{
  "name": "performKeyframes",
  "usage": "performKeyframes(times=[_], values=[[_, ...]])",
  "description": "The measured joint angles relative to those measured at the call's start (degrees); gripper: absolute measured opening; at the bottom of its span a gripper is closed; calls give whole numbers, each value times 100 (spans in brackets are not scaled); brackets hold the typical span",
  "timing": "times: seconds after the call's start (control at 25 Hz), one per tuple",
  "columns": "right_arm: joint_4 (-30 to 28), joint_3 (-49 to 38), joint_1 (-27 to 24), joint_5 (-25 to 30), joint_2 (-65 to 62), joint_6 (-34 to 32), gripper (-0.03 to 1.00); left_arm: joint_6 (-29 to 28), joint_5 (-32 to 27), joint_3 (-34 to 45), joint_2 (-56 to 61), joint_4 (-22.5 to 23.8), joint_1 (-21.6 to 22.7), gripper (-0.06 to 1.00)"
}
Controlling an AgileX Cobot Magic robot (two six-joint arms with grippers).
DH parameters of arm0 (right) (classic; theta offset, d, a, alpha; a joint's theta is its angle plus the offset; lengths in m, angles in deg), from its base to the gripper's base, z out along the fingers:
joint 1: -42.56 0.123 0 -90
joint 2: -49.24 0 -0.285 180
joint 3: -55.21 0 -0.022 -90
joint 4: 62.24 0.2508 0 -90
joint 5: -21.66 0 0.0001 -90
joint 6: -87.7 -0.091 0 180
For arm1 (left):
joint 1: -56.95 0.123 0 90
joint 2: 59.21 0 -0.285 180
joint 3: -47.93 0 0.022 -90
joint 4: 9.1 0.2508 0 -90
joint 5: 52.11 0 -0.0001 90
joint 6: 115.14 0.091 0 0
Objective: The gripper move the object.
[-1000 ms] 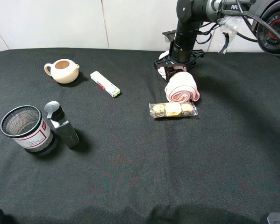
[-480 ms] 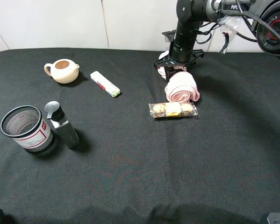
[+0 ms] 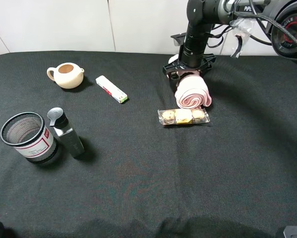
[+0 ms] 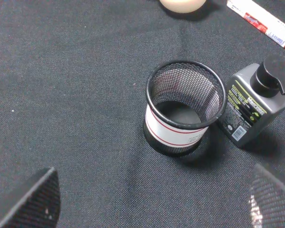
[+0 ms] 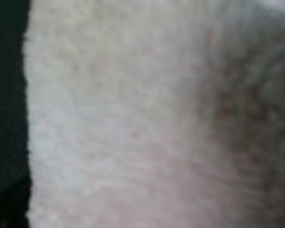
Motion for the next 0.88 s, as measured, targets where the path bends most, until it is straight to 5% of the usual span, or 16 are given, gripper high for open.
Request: performKeyframes(times=[0.88], values=[[307,0,0,46,-181,28,70,0,0,0,0,0,0,83]])
